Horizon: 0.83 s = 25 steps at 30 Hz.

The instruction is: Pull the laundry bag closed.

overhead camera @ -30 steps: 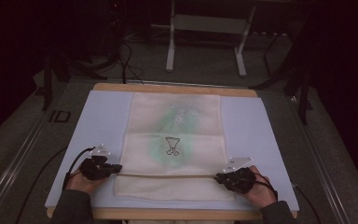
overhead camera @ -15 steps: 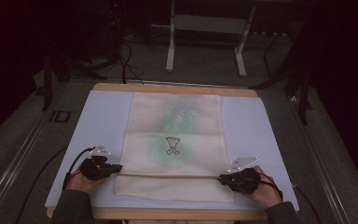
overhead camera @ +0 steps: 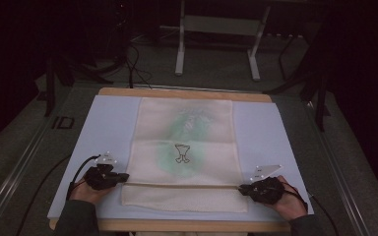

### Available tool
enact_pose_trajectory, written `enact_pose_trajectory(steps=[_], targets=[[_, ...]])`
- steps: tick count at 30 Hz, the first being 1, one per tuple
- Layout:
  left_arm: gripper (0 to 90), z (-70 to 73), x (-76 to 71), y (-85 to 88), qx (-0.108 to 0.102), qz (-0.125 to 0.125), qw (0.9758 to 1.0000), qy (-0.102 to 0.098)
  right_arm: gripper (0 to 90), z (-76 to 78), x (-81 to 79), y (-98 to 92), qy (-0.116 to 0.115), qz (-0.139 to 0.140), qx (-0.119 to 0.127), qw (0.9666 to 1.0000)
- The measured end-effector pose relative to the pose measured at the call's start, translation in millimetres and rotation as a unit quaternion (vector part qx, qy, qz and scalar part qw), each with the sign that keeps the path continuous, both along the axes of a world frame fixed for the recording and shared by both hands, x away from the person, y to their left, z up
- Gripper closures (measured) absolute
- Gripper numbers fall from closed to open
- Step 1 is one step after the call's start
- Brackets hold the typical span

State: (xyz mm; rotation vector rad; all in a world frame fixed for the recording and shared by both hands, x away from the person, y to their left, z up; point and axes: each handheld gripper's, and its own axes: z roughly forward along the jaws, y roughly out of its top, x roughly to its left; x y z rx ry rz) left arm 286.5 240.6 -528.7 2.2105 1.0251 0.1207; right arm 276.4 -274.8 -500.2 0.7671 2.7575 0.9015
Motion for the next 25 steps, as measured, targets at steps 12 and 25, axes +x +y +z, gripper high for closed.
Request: enact_pose_trajectory(steps=[12, 25], targets=[[84.2, 2.9, -3.8, 0.8, -0.005, -0.013, 0.9997, -0.018, 58.3, -0.8, 3.6, -7.1, -0.005, -0.032, 0.037, 0.9988], [63.7, 9.6, -2.8, 17.2, -0.026, 0.099, 0.9915, -0.08, 49.2, -8.0, 15.1, -24.6, -0.037, -0.139, 0.084, 0.986]])
